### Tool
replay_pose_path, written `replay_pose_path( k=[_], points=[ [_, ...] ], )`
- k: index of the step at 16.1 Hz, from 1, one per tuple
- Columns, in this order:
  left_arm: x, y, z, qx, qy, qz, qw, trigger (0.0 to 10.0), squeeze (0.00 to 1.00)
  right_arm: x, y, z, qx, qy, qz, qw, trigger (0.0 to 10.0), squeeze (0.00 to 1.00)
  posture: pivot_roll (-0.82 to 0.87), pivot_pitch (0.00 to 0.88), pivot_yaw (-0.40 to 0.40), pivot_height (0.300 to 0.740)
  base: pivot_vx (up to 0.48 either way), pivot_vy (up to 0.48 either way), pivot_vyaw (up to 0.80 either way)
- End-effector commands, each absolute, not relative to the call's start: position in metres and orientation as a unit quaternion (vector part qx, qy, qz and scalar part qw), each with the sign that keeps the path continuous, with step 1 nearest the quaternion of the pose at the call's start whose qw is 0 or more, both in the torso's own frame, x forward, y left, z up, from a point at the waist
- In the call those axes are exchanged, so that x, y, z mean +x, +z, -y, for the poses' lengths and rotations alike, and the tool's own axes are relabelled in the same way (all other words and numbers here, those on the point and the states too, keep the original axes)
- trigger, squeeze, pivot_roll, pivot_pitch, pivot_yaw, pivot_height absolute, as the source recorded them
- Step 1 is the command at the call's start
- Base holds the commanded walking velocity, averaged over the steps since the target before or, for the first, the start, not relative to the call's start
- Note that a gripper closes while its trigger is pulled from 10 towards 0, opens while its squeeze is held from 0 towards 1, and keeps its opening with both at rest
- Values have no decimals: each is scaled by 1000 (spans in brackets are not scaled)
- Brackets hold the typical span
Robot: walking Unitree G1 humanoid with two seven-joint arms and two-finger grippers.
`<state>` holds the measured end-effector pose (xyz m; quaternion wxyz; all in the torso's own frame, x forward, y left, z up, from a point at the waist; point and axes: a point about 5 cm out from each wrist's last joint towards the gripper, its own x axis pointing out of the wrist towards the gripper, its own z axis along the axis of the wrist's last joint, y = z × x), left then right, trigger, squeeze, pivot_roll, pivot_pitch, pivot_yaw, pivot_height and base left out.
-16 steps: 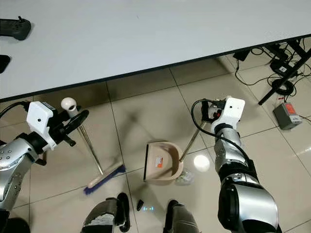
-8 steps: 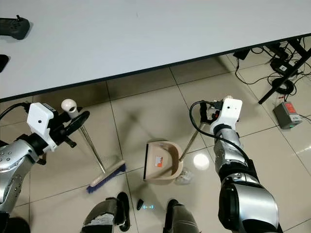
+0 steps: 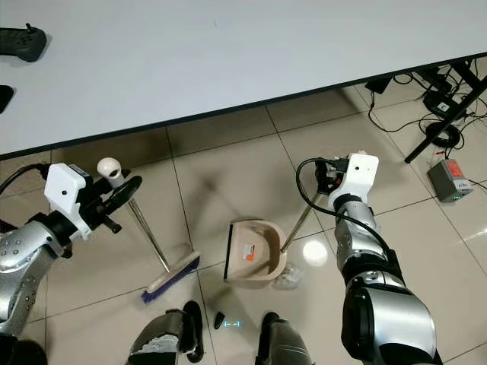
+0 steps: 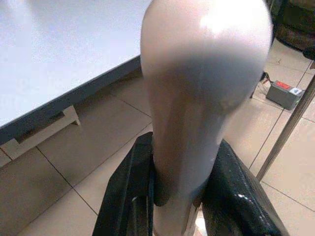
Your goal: Sweep floor
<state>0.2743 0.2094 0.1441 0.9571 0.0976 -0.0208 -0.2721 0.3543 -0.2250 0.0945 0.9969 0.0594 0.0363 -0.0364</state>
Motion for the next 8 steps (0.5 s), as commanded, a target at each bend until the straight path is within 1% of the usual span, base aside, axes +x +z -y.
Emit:
replay_pose_path(
  k=[1,8],
  points=[
    [270,135,-209,95,-271,0,958,10000,0,350,84,224,73,-40,-56,995,0,0,133,252,5,740,0,0,0],
    [273,132,-205,89,-270,3,959,10000,0,352,87,218,82,-27,-51,995,0,0,114,224,-4,740,0,0,0]
  ],
)
